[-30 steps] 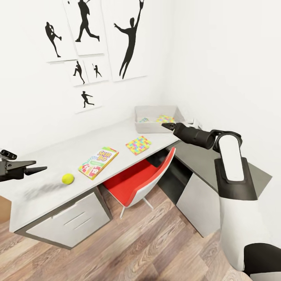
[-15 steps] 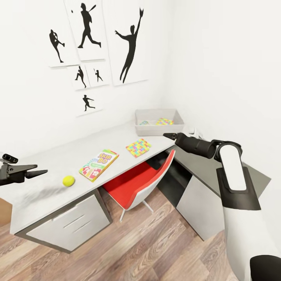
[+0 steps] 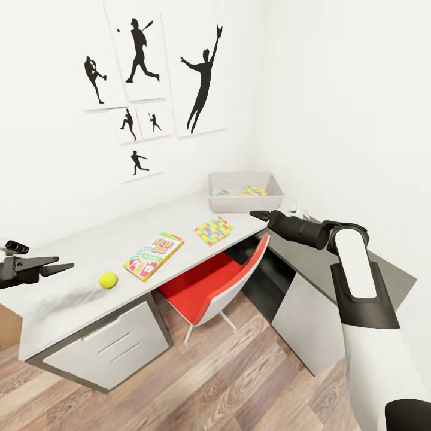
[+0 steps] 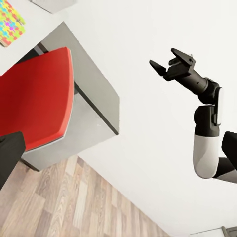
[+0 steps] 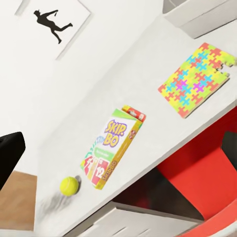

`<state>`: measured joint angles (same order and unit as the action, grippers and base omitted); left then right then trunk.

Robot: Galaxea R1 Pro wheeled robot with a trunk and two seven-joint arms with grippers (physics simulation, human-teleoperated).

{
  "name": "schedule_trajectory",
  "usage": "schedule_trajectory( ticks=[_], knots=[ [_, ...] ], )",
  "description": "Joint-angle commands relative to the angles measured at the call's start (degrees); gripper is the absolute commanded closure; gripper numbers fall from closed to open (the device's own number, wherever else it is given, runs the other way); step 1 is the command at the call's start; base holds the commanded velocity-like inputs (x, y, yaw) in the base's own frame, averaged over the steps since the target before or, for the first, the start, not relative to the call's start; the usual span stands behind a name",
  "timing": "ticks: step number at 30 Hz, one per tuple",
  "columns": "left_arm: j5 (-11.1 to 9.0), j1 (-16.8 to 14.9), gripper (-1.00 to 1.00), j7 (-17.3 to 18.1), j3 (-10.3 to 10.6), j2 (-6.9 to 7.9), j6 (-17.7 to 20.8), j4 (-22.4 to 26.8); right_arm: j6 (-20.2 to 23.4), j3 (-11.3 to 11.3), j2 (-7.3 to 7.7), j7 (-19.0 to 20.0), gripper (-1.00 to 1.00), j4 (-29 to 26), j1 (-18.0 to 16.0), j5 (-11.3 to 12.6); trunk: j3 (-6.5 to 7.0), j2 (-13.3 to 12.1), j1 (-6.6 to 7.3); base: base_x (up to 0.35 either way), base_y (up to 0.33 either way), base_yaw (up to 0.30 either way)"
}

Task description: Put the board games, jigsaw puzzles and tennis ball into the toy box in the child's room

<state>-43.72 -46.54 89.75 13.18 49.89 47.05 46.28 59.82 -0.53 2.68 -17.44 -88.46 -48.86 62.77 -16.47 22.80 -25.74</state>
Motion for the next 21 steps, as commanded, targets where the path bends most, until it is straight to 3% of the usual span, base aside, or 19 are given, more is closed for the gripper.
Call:
schedule_trajectory(
  ticks=[1, 12, 21],
  knots=[
    [-0.23, 0.11, -1.0, 0.25, 0.35, 0.06, 0.07, -0.31, 0.18, -0.04, 0.02, -0.57, -1.0, -0.04, -0.04, 0.6, -0.02, 0.11, -0.04, 0.0, 0.0, 0.106],
    [-0.13, 0.78, -1.0, 0.25, 0.72, -0.18, -1.62, -1.76, 0.18, 0.18, -0.17, -0.57, -1.0, -0.05, 0.06, 0.6, 1.0, 0.11, -0.04, 0.0, 0.0, 0.128],
    [-0.05, 0.83, -1.0, 0.25, 3.08, -0.24, -3.53, -3.72, 0.08, 0.26, -0.58, -0.57, -1.0, -0.05, 0.08, 0.6, 1.81, 0.11, -0.04, 0.0, 0.0, 0.143]
  ],
)
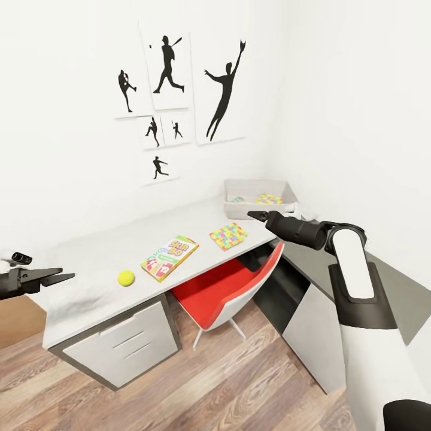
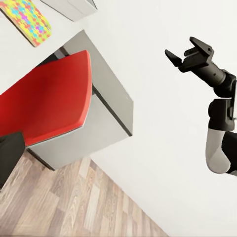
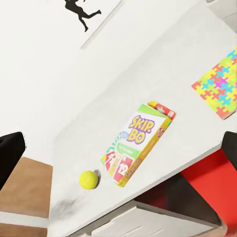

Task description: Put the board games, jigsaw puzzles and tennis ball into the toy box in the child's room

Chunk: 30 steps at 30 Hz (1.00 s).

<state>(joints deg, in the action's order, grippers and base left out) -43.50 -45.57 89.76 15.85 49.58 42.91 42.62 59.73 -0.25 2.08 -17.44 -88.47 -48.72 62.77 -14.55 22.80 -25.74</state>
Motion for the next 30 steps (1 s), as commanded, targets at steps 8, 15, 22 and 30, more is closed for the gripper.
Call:
schedule_trajectory(
  ticks=[8, 15, 22, 30],
  knots=[
    [-0.36, -0.13, -1.0, 0.24, 3.45, -0.16, -3.72, -4.2, -0.33, 0.05, -0.28, -0.53, -1.0, -0.04, 1.86, 0.6, 0.6, 0.12, -0.04, 0.0, 0.0, 0.145],
    [-0.55, -0.13, -1.0, 0.24, 4.76, -0.33, -6.04, -6.69, -0.51, 0.13, -0.37, -0.5, -1.0, -0.04, 4.3, 0.6, 1.23, 0.12, -0.04, 0.0, 0.0, 0.146],
    [-0.49, -0.13, -1.0, 0.24, 5.04, -0.52, -6.65, -8.11, -0.64, 0.25, -0.6, -0.56, -1.0, -0.04, 4.88, 0.61, 1.85, 0.12, -0.04, 0.0, 0.0, 0.154],
    [-0.22, -0.13, -1.0, 0.24, 5.13, -1.12, -6.85, -12.02, -0.66, 0.95, -0.74, -0.54, -1.0, 0.05, 6.85, 0.63, 2.47, 0.12, -0.04, 0.0, 0.0, 0.192]
  ],
)
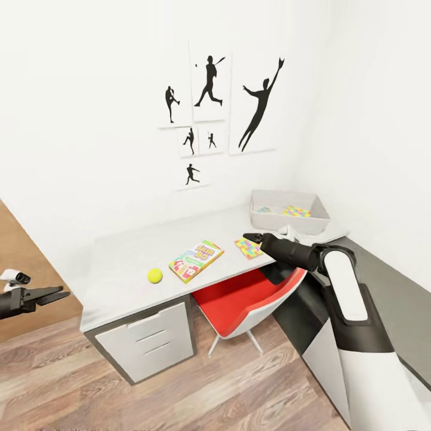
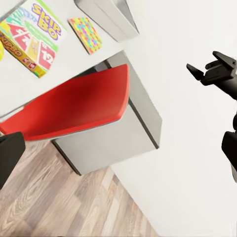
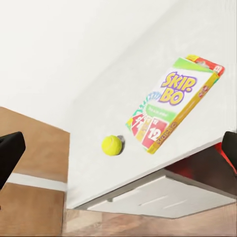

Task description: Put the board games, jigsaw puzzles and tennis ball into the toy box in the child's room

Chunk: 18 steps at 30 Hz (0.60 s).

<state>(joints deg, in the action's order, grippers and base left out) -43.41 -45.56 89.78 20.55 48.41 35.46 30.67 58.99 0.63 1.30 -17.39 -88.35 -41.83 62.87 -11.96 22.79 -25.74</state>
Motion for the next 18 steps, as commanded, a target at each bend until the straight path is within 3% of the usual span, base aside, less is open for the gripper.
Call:
schedule_trajectory(
  ticks=[1, 6, 9, 12, 18],
  knots=[
    [-0.31, -0.14, -1.0, 0.22, 0.44, -0.01, 0.6, -0.46, 0.08, 0.42, 0.01, -0.59, -1.0, -0.05, 0.07, 0.53, -0.06, 0.12, -0.04, 0.0, 0.0, 0.232],
    [-0.28, -0.14, -1.0, 0.22, 0.44, -0.09, 0.51, -3.0, 0.02, 2.86, -0.21, -0.64, -1.0, 0.0, 0.37, 0.33, 0.13, 0.12, -0.04, 0.0, 0.001, 0.254],
    [-0.29, -0.14, -1.0, 0.22, 0.39, 0.07, -0.98, -5.46, -0.09, 5.41, -0.24, -0.8, -1.0, 0.11, 0.49, 0.11, 0.16, 0.12, -0.04, 0.0, 0.054, 0.278],
    [-0.37, -0.14, -1.0, 0.22, 0.42, 0.04, -2.26, -6.19, -0.35, 6.43, -0.28, -0.85, -1.0, 0.28, 0.75, 0.02, 0.16, 0.12, -0.04, 0.017, 0.112, 0.283],
    [-0.51, -0.14, -1.0, 0.22, 0.45, -0.23, -3.61, -6.89, -4.13, 8.03, -0.32, -0.7, -1.0, 0.21, 4.84, -0.07, 0.12, 0.12, -0.04, 0.028, 0.047, 0.128]
  ],
)
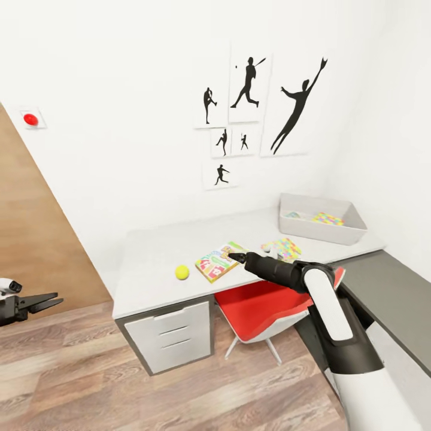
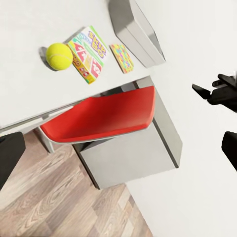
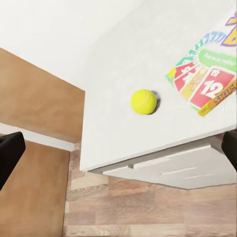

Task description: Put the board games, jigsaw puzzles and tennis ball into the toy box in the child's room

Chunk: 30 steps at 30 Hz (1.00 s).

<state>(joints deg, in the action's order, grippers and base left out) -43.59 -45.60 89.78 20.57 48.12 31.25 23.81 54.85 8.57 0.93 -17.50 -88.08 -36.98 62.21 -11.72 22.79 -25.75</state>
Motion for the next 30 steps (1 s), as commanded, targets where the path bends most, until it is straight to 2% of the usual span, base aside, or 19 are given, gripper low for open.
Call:
schedule_trajectory(
  ticks=[1, 7, 11, 13, 18, 22, 27, 30],
  knots=[
    [-0.34, -0.1, -1.0, 0.22, 0.43, 0.04, 0.56, -0.04, -0.5, 0.52, 0.04, -0.56, -1.0, -0.08, 0.58, 0.58, -0.12, 0.13, -0.04, 0.009, 0.014, 0.038],
    [-0.36, -0.1, -1.0, 0.22, 0.43, -0.03, 0.36, -0.13, -4.81, 5.46, 0.22, -0.38, -1.0, 0.06, 3.22, 0.52, -0.12, 0.13, -0.04, 0.004, 0.006, 0.017],
    [0.94, -1.4, -1.0, -1.08, -0.86, -1.34, -0.93, -1.43, -6.08, 6.72, -1.09, -1.68, -1.0, -0.61, 4.51, -0.65, -0.13, 0.13, -0.04, 0.0, 0.0, 0.0],
    [0.28, -0.78, -1.0, -1.72, -1.48, -1.99, -1.57, -2.08, -6.72, 7.37, -1.74, -1.53, -1.0, 0.03, 5.15, -0.71, -0.13, 0.13, -0.04, 0.0, 0.0, 0.0],
    [-0.68, -0.06, -1.0, -0.91, 0.22, -3.62, -0.62, -0.52, -5.73, 8.98, -3.35, 0.07, -1.0, 1.64, 6.77, 0.28, -0.13, 0.13, -0.04, 0.0, 0.0, 0.0],
    [-0.85, 0.11, -1.0, -0.14, 1.17, -4.92, -0.29, 0.37, -5.47, 10.27, -3.57, 0.65, -1.0, 2.92, 8.06, 0.51, -0.13, 0.13, -0.04, 0.0, 0.0, 0.0],
    [-0.94, 0.21, -1.0, 0.06, 1.41, -6.53, -0.13, 0.62, -5.29, 10.37, -3.59, 0.82, -1.0, 3.75, 8.72, 0.66, -0.13, 0.13, -0.04, 0.0, 0.0, 0.0],
    [-0.95, 0.23, -1.0, 0.09, 1.45, -6.58, -0.09, 0.66, -5.24, 10.37, -3.58, 0.85, -1.0, 3.64, 8.74, 0.69, -0.13, 0.13, -0.04, 0.0, 0.02, 0.0]
  ],
)
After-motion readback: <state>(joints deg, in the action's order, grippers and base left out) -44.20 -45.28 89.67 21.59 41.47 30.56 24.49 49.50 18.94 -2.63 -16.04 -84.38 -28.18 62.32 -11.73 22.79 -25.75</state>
